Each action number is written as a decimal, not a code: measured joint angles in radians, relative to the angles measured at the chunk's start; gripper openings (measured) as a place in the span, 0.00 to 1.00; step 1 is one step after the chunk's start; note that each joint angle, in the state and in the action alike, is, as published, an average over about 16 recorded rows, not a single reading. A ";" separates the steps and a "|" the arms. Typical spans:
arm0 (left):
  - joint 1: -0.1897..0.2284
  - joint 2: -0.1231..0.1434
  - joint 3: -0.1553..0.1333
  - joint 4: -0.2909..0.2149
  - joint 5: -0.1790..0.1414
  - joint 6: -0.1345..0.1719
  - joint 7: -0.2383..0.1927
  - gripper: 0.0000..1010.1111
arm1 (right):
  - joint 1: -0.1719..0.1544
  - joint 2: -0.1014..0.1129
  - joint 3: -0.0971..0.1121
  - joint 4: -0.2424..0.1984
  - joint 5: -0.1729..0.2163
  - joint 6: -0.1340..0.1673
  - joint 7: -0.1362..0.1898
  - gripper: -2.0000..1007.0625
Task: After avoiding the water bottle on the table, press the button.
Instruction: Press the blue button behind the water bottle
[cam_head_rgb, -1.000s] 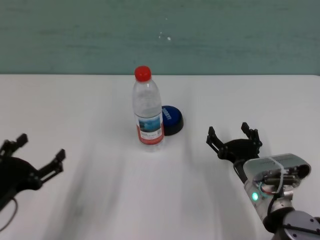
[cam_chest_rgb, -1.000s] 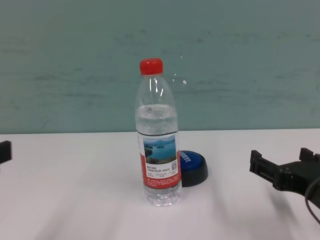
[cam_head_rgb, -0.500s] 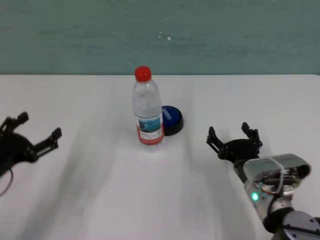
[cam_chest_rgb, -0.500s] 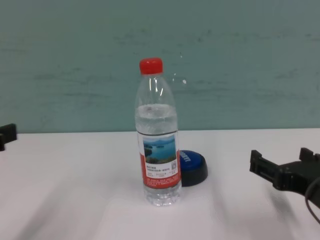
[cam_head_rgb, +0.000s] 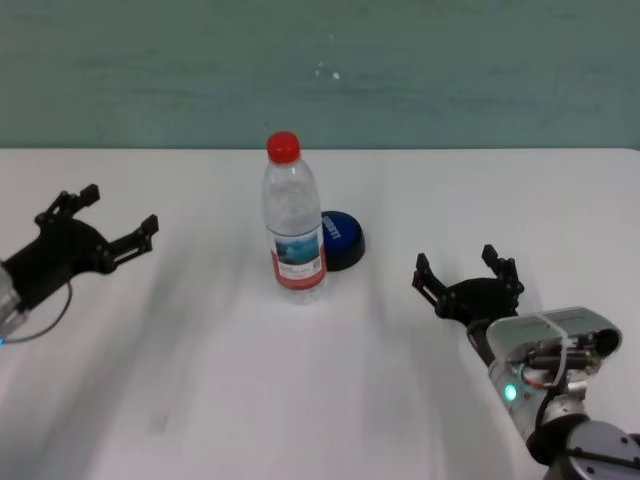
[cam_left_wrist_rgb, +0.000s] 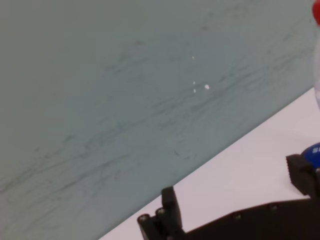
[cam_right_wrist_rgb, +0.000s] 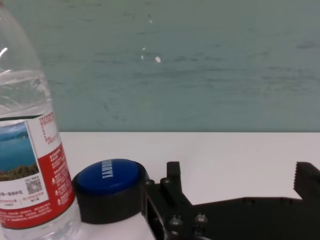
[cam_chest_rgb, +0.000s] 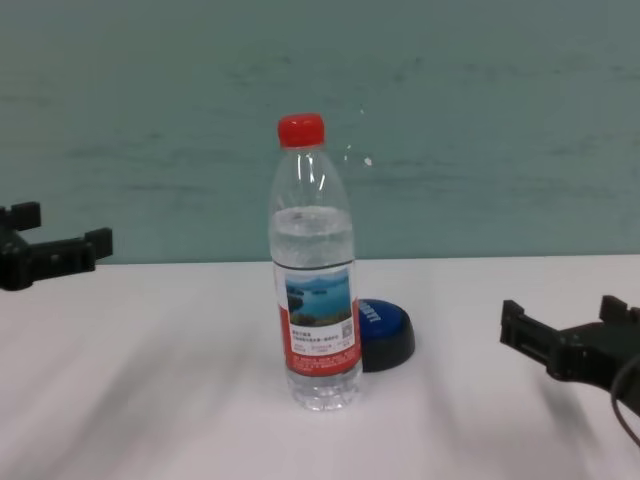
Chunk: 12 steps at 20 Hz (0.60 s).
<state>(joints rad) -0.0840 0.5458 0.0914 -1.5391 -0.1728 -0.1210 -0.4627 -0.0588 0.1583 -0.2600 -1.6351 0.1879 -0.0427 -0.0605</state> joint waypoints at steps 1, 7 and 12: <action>-0.023 -0.003 0.013 0.021 0.001 -0.003 -0.003 0.99 | 0.000 0.000 0.000 0.000 0.000 0.000 0.000 1.00; -0.139 -0.025 0.078 0.132 0.002 -0.029 -0.022 0.99 | 0.000 0.000 0.000 0.000 0.000 0.000 0.000 1.00; -0.229 -0.055 0.130 0.227 0.003 -0.059 -0.041 0.99 | 0.000 0.000 0.000 0.000 0.000 0.000 0.000 1.00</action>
<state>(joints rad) -0.3130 0.4912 0.2209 -1.3118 -0.1698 -0.1804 -0.5042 -0.0588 0.1583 -0.2600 -1.6351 0.1879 -0.0427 -0.0606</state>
